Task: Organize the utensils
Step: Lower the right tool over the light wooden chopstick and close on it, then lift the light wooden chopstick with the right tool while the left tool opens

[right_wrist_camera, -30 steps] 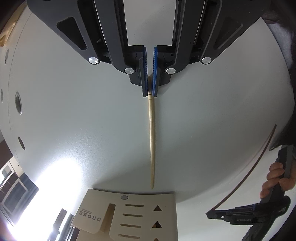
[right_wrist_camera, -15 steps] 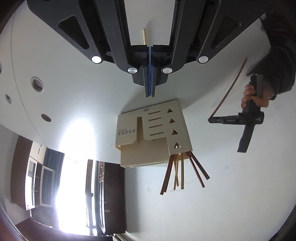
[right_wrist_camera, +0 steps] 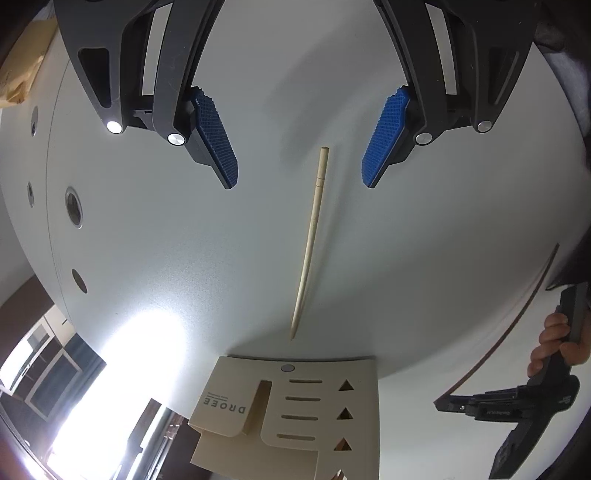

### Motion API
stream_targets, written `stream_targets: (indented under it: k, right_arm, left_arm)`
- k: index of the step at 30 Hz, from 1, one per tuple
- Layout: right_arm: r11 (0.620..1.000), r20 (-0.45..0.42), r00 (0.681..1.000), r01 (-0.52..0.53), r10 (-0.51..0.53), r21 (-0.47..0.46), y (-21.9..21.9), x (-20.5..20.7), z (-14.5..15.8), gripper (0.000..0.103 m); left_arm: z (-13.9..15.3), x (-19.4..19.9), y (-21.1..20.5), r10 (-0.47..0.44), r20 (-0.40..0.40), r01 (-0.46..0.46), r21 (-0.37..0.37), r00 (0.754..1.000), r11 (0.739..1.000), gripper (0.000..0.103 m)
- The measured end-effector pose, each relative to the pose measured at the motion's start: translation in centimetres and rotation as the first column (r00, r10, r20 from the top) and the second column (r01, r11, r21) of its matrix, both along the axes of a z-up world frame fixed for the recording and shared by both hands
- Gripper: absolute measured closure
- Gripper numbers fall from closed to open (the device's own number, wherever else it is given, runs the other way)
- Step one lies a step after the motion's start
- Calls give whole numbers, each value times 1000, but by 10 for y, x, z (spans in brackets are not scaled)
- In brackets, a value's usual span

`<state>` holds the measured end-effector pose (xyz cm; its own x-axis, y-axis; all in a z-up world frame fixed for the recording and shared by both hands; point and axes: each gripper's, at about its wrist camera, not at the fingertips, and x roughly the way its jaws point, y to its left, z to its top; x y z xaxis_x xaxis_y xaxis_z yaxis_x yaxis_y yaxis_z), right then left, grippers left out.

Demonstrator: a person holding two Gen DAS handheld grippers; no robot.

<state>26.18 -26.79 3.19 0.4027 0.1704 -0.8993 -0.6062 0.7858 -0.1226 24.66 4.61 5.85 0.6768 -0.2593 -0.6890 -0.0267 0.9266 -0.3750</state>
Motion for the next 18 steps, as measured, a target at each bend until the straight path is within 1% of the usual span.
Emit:
stream_targets:
  k: [3,4,6,7,9,10,11,12,13,14,18]
  right_arm:
    - [1000,-34,999,7,-8,-17,0,3,-10,35]
    - [1000,-48,999,10,-11,-21,2,5,-15,41]
    - [999,-76,997,12,-15,-34,4,7,-25,47]
    - [999,-88,996,14,-17,-38,4,8,-29,55]
    - [1000,-100,995,12,-13,-10,2,8,-26,60]
    - [1000,-105,994,6,-6,2,1,7,-26,65]
    - [1000,-117,993,1,2,23,1,6,-25,74]
    - [999,-126,992,-5,10,40,2,5,-26,79]
    - [998,-133,991,-9,16,56,3,5,-26,89]
    - [998,-133,991,-7,15,64,3,5,-25,95]
    - [997,-128,992,10,0,73,2,6,-21,98]
  left_arm:
    - [-1,1,-1,-10,-5,10,-7,1000,1000,96]
    - [-1,1,-1,-12,-8,12,-10,1000,1000,96]
    - [-2,1,1,-15,-13,15,-17,1000,1000,96]
    - [-2,2,4,-17,-15,16,-23,1000,1000,96]
    - [-3,4,9,-20,-18,19,-34,1000,999,96]
    - [-3,4,9,-19,-19,18,-36,1000,999,96]
    - [-3,4,10,-18,-19,17,-36,1000,999,96]
    - [-3,4,10,-17,-20,16,-37,1000,999,96]
    - [-3,4,10,-18,-20,17,-38,1000,999,96]
    - [-4,4,10,-18,-21,17,-37,1000,999,96]
    - [-3,3,11,-18,-19,17,-36,1000,999,96]
